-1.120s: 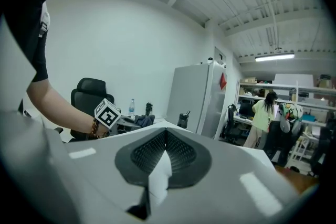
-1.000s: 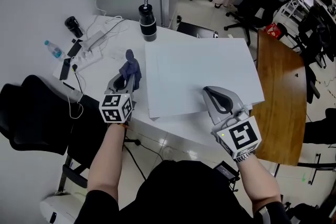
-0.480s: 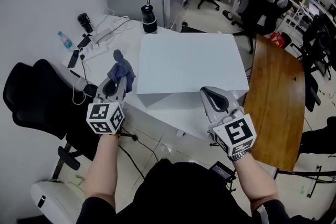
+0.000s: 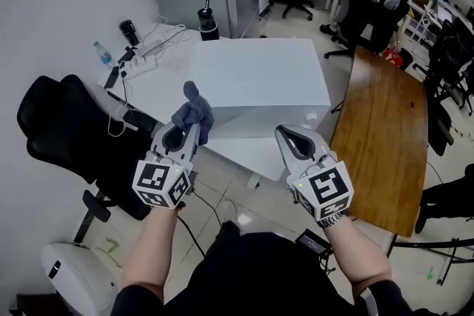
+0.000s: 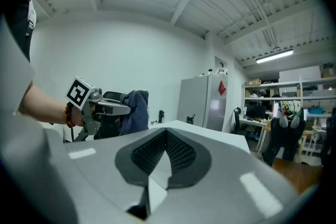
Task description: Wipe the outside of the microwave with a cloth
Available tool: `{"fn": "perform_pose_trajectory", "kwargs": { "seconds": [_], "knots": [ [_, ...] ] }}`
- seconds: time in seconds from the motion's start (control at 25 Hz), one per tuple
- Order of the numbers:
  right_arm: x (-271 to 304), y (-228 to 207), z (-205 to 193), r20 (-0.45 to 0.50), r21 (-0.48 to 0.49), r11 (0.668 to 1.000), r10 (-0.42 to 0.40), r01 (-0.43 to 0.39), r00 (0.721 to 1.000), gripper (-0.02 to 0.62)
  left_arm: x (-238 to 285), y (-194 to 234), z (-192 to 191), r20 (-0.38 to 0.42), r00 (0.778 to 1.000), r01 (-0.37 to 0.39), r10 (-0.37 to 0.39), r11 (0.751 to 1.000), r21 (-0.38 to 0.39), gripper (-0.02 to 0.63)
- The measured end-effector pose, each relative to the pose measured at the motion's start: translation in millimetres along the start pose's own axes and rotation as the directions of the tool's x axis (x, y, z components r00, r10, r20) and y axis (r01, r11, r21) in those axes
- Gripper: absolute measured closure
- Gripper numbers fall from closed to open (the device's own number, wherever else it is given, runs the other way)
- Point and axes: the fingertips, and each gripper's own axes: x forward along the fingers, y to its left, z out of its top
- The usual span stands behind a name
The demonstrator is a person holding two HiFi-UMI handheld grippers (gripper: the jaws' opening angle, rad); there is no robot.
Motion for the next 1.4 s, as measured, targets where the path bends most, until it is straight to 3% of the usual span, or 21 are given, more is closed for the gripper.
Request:
{"fn": "perform_pose_trajectory", "kwargs": {
  "seconds": [0.36, 0.88, 1.4],
  "knots": [
    [-50.2, 15.6, -2.1, 0.021, 0.011, 1.000, 0.013, -0.013, 1.000, 0.595, -23.8, -100.7, 4.7, -0.005, 0.993, 0.122, -0.122, 0.993, -0.004, 0.541],
    [-94.1, 25.0, -10.5, 0.060, 0.020, 0.999, 0.037, -0.038, 0.998, 0.595, -36.5, -186.2, 7.9, -0.002, 0.978, 0.207, -0.207, 0.978, 0.007, 0.541],
    [-86.0, 29.4, -14.4, 0.052, 0.032, 0.999, 0.031, -0.033, 0.998, 0.595, -34.9, -189.7, 5.5, -0.008, 0.971, 0.241, -0.241, 0.970, 0.016, 0.541]
  ]
}}
